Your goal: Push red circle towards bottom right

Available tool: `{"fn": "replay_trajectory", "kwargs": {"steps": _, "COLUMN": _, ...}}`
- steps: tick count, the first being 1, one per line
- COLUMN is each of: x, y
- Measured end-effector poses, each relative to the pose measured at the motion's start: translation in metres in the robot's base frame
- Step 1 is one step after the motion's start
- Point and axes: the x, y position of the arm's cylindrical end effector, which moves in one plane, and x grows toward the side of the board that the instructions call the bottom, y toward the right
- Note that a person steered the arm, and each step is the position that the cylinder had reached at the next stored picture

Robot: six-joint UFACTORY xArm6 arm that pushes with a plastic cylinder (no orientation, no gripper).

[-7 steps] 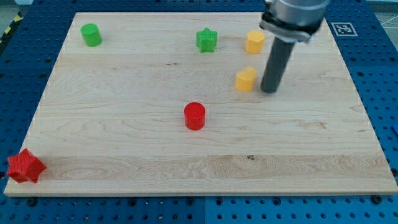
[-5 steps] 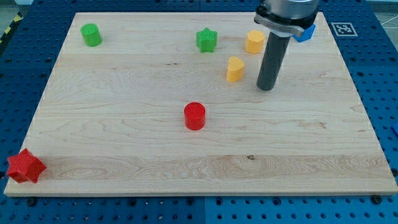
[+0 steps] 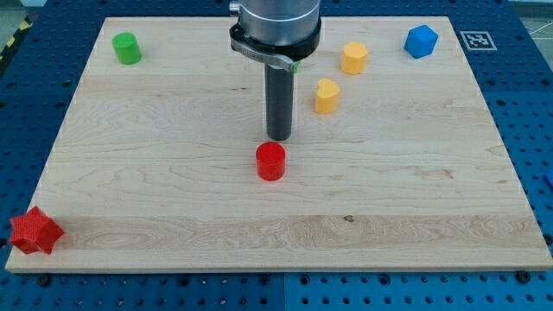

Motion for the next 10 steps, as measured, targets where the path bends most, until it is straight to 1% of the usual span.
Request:
{"fn": "replay_trajectory", "kwargs": {"steps": 1, "x": 0.027, "y": -0.073}}
{"fn": "replay_trajectory", "kwargs": {"steps": 2, "x": 0.032, "y": -0.077}}
{"fn": "replay_trajectory", "kwargs": {"steps": 3, "x": 0.042, "y": -0.067}}
{"fn": "replay_trajectory", "kwargs": {"steps": 4, "x": 0.067, "y": -0.006}}
{"fn": "replay_trajectory", "kwargs": {"steps": 6, "x": 0.063, "y": -0.006}}
{"fn": "replay_trajectory", "kwargs": {"steps": 7, "x": 0.064, "y": 0.017}}
{"fn": "replay_trajectory", "kwargs": {"steps": 8, "x": 0.062, "y": 0.059}}
{"fn": "replay_trajectory", "kwargs": {"steps": 9, "x": 0.075, "y": 0.074}}
{"fn": "replay_trajectory", "kwargs": {"steps": 10, "x": 0.126, "y": 0.103}}
